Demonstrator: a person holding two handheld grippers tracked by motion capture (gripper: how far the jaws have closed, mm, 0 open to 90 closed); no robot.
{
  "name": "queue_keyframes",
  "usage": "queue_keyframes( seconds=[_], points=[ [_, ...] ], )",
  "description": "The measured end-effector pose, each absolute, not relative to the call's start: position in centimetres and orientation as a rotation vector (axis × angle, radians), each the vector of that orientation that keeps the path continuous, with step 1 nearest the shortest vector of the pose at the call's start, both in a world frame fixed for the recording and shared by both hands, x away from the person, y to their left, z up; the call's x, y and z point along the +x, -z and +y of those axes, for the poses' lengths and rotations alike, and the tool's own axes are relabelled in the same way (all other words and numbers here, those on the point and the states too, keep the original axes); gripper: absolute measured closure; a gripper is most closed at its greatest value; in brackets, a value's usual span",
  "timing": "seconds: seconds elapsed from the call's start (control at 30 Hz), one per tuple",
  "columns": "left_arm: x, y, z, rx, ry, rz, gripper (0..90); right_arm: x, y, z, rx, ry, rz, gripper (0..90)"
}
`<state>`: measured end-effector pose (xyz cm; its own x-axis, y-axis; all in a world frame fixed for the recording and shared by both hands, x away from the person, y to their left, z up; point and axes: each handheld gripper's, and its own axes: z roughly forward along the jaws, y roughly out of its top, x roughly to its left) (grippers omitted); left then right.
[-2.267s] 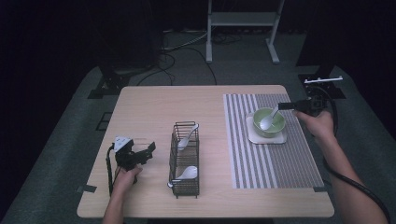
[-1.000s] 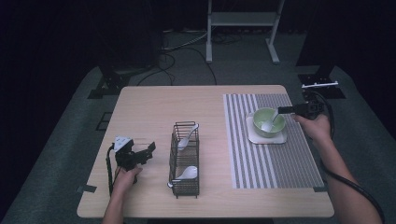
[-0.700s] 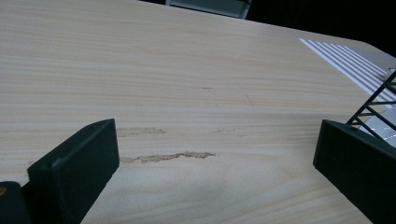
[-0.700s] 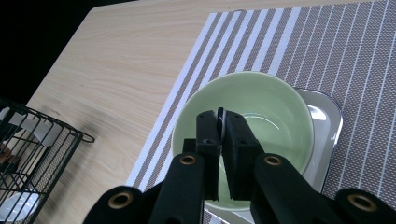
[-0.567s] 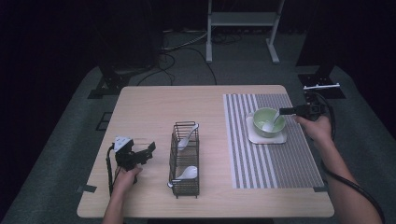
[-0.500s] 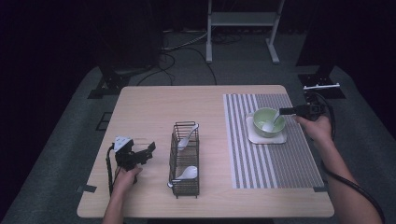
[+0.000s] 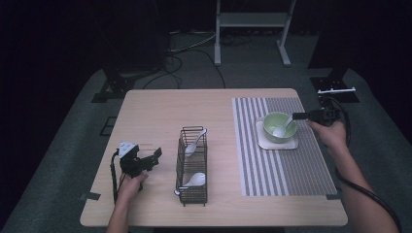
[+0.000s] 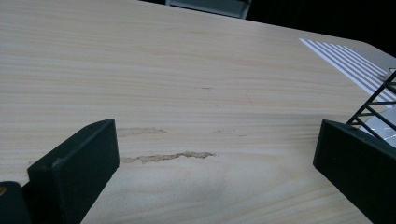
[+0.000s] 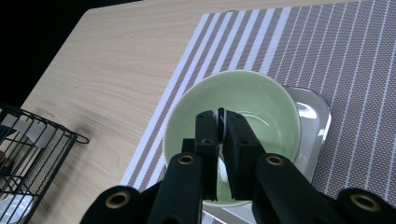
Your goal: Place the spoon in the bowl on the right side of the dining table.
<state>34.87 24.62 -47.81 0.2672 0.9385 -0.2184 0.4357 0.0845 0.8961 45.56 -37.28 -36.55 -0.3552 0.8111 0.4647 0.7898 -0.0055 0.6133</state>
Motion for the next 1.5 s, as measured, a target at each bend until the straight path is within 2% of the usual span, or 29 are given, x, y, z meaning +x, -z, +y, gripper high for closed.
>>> queue_keyframes(
  seconds=[0.83,1.5],
  points=[
    [34.9,47.8,24.7,1.519,-0.611,1.338,0.0,45.3,37.8,-38.9,1.83,-1.269,2.155,76.0],
    [34.9,47.8,24.9,1.501,-0.606,1.345,0.0,45.5,39.4,-39.9,1.893,-1.254,2.128,65.4]
  ],
)
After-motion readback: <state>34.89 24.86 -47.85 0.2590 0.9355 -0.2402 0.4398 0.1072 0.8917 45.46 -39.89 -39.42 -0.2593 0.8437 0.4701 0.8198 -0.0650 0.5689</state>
